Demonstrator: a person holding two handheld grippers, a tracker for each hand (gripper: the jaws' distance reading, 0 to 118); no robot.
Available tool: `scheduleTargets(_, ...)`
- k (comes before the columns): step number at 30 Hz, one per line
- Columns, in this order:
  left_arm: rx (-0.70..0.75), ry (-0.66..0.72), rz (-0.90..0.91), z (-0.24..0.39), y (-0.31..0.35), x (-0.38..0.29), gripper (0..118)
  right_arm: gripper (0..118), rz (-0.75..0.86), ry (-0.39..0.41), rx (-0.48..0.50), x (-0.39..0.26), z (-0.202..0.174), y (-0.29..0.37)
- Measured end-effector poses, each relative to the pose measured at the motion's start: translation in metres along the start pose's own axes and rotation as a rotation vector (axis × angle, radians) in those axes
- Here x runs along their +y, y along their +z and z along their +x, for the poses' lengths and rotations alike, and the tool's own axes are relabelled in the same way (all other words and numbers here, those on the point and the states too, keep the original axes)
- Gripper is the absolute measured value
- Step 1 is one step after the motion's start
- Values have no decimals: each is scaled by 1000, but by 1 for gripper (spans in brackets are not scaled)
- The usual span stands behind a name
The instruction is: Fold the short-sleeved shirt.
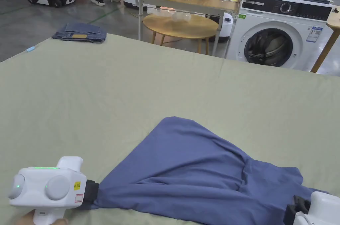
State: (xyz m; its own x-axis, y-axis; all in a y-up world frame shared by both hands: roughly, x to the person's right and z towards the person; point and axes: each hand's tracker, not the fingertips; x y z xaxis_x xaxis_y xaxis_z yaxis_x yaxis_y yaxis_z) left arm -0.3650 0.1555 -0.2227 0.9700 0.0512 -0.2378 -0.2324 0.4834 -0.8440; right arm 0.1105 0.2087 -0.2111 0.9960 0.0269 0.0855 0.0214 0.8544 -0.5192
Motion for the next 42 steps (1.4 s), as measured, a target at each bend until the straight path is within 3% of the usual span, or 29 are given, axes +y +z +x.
scheduleTargets(1,9,2,17,3,1,0,20,0,-4,2,-1,0,0,0)
scheduleTargets(4,-48,32,27,1,4,0,1,0,-16,8,-2,1,1,-2)
scheduleTargets(14,-99,-2,46,-12,13,-3,0,0,-96,23,26,62,23,-43)
scheduleTargets(15,-105,-2,46,-12,14,-3,0,3,-110,26,32,75,26,-57)
scheduleTargets(16,-109,-1,48,-12,14,-4,0,14,-137,28,33,89,30,-72)
scheduleTargets(18,-112,-2,50,-11,15,-5,0,52,-213,20,44,112,36,-104)
scheduleTargets(19,-111,-1,49,-10,15,-6,0,63,-258,7,49,122,39,-123)
scheduleTargets(22,-114,4,42,-10,12,-9,0,67,-388,-57,35,138,49,-183)
scheduleTargets(24,-114,9,40,-10,11,-9,0,69,-481,-32,-3,135,49,-212)
scheduleTargets(29,-114,17,38,-11,10,-8,0,67,-733,-49,-21,102,49,-266)
scheduleTargets(33,-109,15,37,-9,9,-7,0,63,-694,-43,-25,104,44,-263)
scheduleTargets(34,-105,9,38,-6,9,-8,0,56,-688,-24,-18,106,43,-261)
scheduleTargets(35,-102,3,35,-5,8,-7,0,37,-670,5,-26,109,42,-259)
scheduleTargets(36,-101,0,35,-4,8,-7,0,6,-659,17,-41,111,42,-258)
scheduleTargets(37,-102,2,37,-4,8,-7,0,0,-650,20,-54,112,44,-257)
scheduleTargets(42,-114,1,57,1,15,-6,0,0,-585,-49,9,120,58,-234)
